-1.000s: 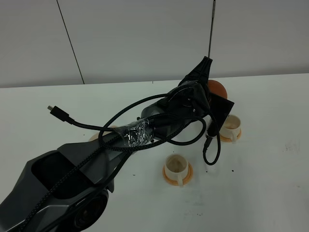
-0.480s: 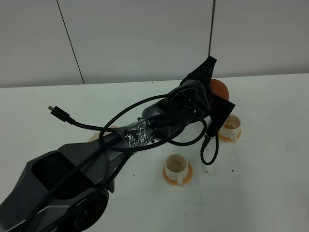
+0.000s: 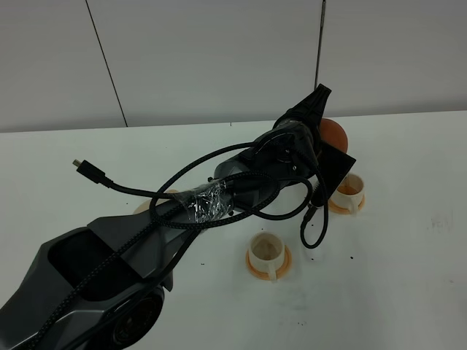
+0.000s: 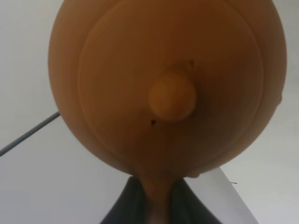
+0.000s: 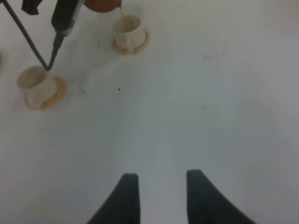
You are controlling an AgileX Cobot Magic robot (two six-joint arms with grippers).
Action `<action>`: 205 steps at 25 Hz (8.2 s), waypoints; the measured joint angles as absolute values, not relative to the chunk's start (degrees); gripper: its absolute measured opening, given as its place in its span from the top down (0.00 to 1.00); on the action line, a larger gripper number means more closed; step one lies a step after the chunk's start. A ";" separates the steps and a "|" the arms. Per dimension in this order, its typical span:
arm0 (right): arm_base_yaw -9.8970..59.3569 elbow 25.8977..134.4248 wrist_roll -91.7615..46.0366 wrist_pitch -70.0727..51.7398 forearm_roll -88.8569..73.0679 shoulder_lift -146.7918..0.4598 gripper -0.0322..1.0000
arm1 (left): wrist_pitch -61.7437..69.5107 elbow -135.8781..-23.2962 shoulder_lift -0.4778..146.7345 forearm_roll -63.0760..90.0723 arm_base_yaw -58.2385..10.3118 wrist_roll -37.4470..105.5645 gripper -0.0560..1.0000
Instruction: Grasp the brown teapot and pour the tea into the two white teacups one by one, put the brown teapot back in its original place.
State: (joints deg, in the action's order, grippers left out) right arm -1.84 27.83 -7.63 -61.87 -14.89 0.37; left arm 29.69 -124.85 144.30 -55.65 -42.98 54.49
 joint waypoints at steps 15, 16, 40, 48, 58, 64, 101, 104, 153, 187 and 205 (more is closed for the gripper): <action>-1.84 27.83 -7.63 -61.87 -14.89 0.37 0.73 | 28.32 -124.85 144.30 -57.56 -42.98 55.90 0.78; -1.84 27.83 -7.63 -61.87 -14.89 0.37 0.73 | 28.26 -124.85 144.30 -57.88 -42.98 55.90 0.78; -1.84 27.83 -7.63 -61.87 -14.89 0.37 0.73 | 26.86 -124.85 144.30 -60.09 -42.98 55.90 0.78; -1.84 27.83 -7.63 -61.87 -14.89 0.37 0.73 | 26.82 -124.85 144.30 -60.15 -42.98 56.13 0.78; -1.84 27.83 -7.63 -61.87 -14.89 0.37 0.73 | 26.82 -124.85 144.30 -60.40 -42.98 56.79 0.78; -1.84 27.83 -7.63 -61.87 -14.89 0.37 0.73 | 26.82 -124.85 144.30 -61.53 -42.98 56.84 0.78; -1.84 27.83 -7.63 -61.87 -14.89 0.37 0.73 | 31.76 -124.85 144.30 -53.50 -42.98 55.23 0.78; -1.84 27.83 -7.63 -61.87 -14.89 0.37 0.73 | 32.06 -124.85 144.30 -52.83 -42.98 52.88 0.78; -1.84 27.83 -7.63 -61.87 -14.89 0.37 0.73 | 54.54 -124.85 139.62 -13.71 -34.44 43.79 0.78; -1.84 27.83 -7.63 -61.87 -14.89 0.37 0.73 | 61.97 -131.58 139.62 -16.14 -35.09 45.42 0.78; -1.84 27.83 -7.63 -61.87 -14.89 0.37 0.73 | 68.00 -132.28 132.55 -17.92 -35.09 45.92 0.78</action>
